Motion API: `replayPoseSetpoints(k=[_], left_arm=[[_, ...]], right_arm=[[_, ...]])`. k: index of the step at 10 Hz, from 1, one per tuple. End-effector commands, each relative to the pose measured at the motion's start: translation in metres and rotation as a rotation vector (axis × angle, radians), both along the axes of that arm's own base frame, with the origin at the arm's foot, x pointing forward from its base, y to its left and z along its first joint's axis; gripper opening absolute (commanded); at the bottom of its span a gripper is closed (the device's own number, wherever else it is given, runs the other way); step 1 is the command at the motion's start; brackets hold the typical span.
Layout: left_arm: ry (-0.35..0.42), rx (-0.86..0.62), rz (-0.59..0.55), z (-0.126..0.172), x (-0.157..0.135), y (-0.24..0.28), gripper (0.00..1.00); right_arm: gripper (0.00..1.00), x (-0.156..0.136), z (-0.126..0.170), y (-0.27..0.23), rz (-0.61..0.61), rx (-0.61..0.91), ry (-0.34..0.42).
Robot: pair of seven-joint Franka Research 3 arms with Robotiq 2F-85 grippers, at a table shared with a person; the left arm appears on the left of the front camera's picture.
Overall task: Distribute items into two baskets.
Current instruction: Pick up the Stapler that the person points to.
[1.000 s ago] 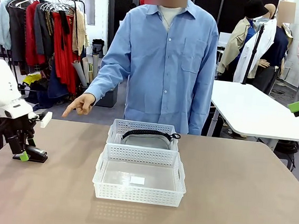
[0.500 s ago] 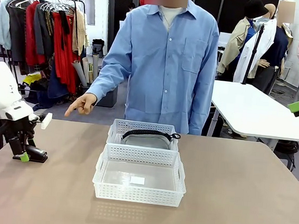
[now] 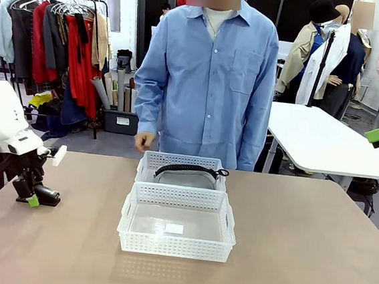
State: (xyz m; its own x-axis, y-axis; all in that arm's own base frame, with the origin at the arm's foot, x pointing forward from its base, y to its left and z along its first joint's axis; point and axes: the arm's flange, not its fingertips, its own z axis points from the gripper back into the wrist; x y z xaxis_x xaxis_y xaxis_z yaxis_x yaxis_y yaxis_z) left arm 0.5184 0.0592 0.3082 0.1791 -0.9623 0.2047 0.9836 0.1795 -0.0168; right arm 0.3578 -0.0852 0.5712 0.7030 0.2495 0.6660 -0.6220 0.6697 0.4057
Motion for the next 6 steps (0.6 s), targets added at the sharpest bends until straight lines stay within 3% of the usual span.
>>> replayPoseSetpoints(k=[1, 2, 6], left_arm=[[0.001, 0.016, 0.01, 0.0014, 0.0008, 0.0021, 0.16], [0.004, 0.02, 0.01, 0.0014, 0.0007, 0.0022, 0.0], [0.047, 0.048, 0.013, 0.004, 0.0001, 0.0027, 0.0]], right_arm=[[1.0, -0.0005, 0.0003, 0.0005, 0.003, -0.001, -0.003], [1.0, -0.0005, 0.0003, 0.0005, 0.003, -0.001, -0.003], [1.0, -0.0005, 0.0003, 0.0005, 0.003, -0.001, -0.003]])
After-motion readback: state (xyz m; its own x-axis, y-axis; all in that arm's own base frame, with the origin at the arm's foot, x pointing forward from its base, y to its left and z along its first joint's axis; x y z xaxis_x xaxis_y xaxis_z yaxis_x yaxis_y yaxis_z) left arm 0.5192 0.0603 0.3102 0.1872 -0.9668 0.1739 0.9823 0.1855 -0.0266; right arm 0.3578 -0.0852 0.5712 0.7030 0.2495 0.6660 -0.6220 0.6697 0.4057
